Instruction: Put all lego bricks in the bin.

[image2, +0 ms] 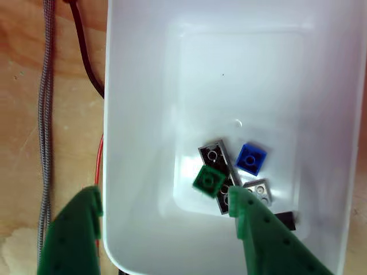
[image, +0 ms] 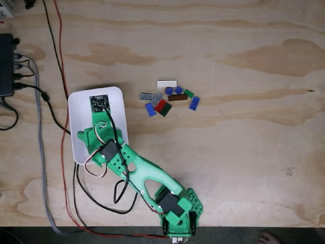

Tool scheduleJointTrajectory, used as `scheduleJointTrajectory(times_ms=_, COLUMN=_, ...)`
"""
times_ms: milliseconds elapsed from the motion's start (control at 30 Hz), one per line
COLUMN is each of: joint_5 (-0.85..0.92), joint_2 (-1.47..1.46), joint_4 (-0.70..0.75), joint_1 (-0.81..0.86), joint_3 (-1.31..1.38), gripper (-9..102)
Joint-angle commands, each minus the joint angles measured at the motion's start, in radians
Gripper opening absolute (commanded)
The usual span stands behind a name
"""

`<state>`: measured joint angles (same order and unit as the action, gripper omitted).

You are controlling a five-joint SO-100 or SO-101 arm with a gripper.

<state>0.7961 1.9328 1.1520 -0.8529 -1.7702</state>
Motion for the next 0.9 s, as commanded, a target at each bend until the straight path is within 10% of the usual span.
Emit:
scheduleJointTrajectory(times_ms=0, joint_5=0.014, joint_2=0.242, joint_4=-0.034, joint_1=0.235, joint_3=-0.005, gripper=24)
scheduleJointTrajectory(times_ms=233, joint_5=0.463, joint_2=0.302, joint_4=-0.235, joint_1=0.603, joint_3=-0.548, gripper=17)
scheduleJointTrajectory(times_ms=867, joint_5=0.526, joint_2=-0.230, joint_4=-0.446, joint_1=0.528, joint_3=-0.449, gripper=15)
